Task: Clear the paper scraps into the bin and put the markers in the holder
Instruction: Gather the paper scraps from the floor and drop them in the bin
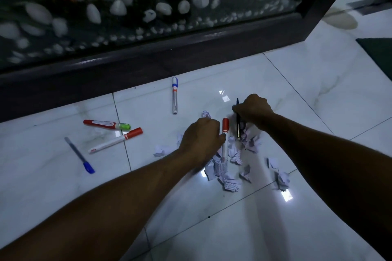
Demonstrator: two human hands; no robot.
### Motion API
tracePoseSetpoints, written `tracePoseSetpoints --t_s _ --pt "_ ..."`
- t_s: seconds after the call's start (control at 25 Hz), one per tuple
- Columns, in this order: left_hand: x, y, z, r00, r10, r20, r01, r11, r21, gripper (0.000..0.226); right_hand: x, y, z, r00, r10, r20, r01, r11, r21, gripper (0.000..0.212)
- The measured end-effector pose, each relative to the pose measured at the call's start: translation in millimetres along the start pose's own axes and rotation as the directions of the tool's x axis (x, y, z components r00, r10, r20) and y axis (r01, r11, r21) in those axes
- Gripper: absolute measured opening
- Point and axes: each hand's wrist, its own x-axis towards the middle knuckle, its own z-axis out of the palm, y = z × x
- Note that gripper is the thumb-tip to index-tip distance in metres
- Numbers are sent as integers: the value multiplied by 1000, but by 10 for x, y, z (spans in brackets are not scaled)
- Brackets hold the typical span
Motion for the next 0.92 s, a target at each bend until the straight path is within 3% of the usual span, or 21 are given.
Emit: tracePoseSetpoints --t_s 0.16,0.28,0.44,0.56,0.6,0.64,0.68,0.72,0.8,0.92 --pt "98 214 129 988 -113 103 104 991 85 44 -36 -70 -140 1000 15 3 -16 987 158 22" --pt "157 310 164 977 -170 132 161 984 78 35 -11 -105 -169 998 46 38 -54 960 274 20" --pt "313 287 45 937 -286 200 330 914 -237 36 28 -242 -201 985 67 157 -145 812 565 24" --pt "457 157 -231 898 -380 224 440 736 -514 35 87 -352 -204 979 33 200 -170 666 726 20" --pt "506 90 -327 872 -424 245 480 638 -602 34 112 -362 -174 988 26 153 -128 693 710 19" --pt "554 25 -412 843 -460 277 512 532 -674 31 156 -341 -135 998 -5 55 -28 803 596 19" --pt "598 -46 -475 821 -486 301 529 446 -722 28 198 -309 -103 994 -103 -47 112 930 350 21" --pt "633 -102 -508 804 -504 314 536 387 -751 27 204 -259 -78 969 -228 -97 234 970 59 24" --pt "670 -172 -518 785 -520 337 539 304 -785 26 162 -165 -33 926 -375 -43 345 888 -305 27" --pt "656 -227 -460 790 -499 357 534 272 -801 29 119 -29 18 916 -395 70 389 833 -392 32"
